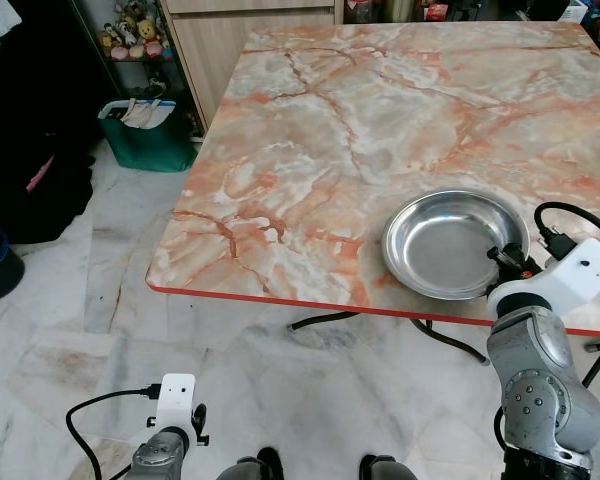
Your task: Setting the table
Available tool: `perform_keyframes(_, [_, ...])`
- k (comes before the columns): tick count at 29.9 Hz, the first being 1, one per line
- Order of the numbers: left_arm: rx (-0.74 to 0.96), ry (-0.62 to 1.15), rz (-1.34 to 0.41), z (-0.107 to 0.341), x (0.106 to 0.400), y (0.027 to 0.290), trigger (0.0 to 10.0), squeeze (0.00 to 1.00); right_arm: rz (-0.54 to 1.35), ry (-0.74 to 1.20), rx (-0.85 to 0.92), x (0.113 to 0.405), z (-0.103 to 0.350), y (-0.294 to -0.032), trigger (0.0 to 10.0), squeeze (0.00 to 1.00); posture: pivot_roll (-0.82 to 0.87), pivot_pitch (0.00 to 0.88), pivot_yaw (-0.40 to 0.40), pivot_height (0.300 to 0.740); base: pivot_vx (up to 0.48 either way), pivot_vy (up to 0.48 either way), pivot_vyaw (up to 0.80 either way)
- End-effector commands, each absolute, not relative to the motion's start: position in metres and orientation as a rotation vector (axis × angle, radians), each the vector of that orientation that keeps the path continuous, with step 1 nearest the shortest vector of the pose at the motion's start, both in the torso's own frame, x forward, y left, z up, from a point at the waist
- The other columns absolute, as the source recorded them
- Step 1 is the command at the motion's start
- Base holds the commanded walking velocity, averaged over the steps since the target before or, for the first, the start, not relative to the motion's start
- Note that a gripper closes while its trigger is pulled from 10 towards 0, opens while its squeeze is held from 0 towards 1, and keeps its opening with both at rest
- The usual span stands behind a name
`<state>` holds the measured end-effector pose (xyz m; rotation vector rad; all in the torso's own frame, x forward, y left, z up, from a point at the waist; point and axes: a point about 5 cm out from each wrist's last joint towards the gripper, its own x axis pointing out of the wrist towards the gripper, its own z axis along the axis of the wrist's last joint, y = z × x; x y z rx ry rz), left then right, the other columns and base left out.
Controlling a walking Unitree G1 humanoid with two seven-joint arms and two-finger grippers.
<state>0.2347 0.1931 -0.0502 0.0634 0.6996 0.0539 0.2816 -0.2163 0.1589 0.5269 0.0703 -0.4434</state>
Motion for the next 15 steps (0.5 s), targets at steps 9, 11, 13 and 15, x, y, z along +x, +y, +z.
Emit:
perform_keyframes(9, [0.058, 0.752, 0.077, -0.0574, 0.2229, 0.2021, 10.0, 0.0, -0.49, 0.148, 0.52, 0.2781, 0.1404, -0.2174, 10.0, 0.0, -0.1, 0.205, 0.083, 0.74, 0.0, 0.0, 0.0])
perform_keyframes(11, [0.059, 0.754, 0.077, -0.0575, 0.2226, 0.2021, 10.0, 0.0, -0.494, 0.151, 0.518, 0.2781, 0.1394, -0.2178, 10.0, 0.0, -0.1, 0.204, 0.083, 0.74, 0.0, 0.0, 0.0])
perform_keyframes(13, [0.059, 0.754, 0.078, -0.0576, 0.2226, 0.2022, 10.0, 0.0, -0.496, 0.15, 0.524, 0.2787, 0.1389, -0.2186, 10.0, 0.23, -0.1, 0.204, 0.083, 0.74, 0.0, 0.0, 0.0])
perform_keyframes(15, [0.059, 0.754, 0.078, -0.0576, 0.2226, 0.2022, 10.0, 0.0, -0.496, 0.149, 0.527, 0.2792, 0.1389, -0.219, 10.0, 0.83, -0.1, 0.204, 0.082, 0.74, 0.0, 0.0, 0.0])
